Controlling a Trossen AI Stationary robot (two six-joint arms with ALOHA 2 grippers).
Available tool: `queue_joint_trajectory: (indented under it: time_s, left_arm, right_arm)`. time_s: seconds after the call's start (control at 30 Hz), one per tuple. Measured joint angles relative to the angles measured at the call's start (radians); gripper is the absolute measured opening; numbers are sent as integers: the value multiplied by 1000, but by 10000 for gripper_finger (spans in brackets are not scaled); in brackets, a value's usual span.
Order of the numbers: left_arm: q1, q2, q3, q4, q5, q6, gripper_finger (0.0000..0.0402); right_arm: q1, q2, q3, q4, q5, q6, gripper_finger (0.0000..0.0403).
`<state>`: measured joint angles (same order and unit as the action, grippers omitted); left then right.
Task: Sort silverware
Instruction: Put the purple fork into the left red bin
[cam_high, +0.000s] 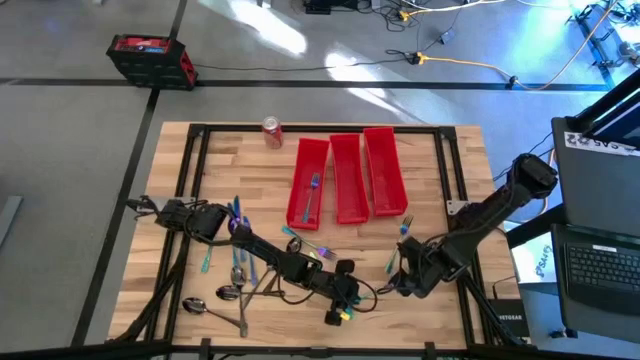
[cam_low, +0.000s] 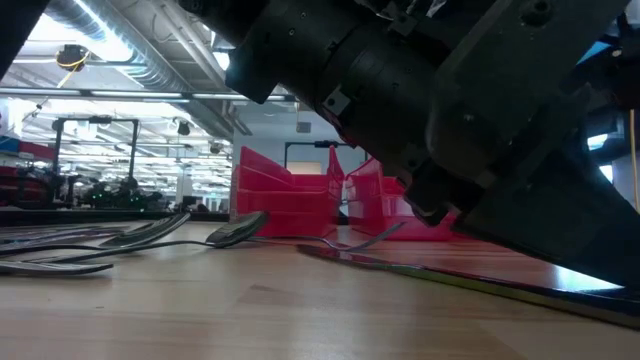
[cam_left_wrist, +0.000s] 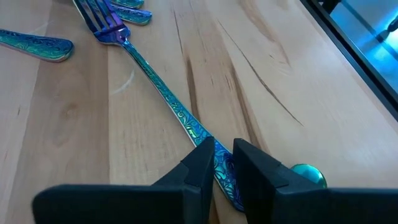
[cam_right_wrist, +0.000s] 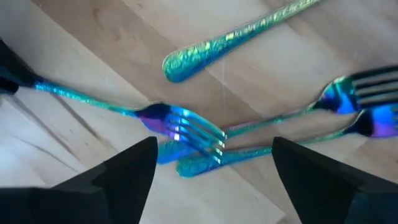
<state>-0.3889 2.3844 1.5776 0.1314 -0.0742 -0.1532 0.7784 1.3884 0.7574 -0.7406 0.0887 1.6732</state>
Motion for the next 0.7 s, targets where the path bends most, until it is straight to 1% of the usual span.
queue_joint_trajectory:
  time_s: [0.1, 0.2, 0.33, 0.47, 0.6, 0.7]
  left_arm:
    - [0, 0, 0, 0, 0, 0, 48]
    - [0, 0, 0, 1, 0, 0, 48]
    - [0, 0, 0, 1, 0, 0, 48]
    - [0, 0, 0, 2, 0, 5, 48]
    - [0, 0, 0, 3, 0, 5, 48]
    - [0, 0, 0, 3, 0, 4, 48]
  right_arm:
    - [30, 8, 0, 0, -2, 42, 290]
    - [54, 28, 0, 7, 23, 77, 282]
    - [53, 51, 0, 41, 65, 84, 281]
    - [52, 63, -5, 51, 77, 83, 280]
    - [53, 63, -79, 152, 66, 107, 280]
    - [53, 58, -122, 233, 83, 122, 280]
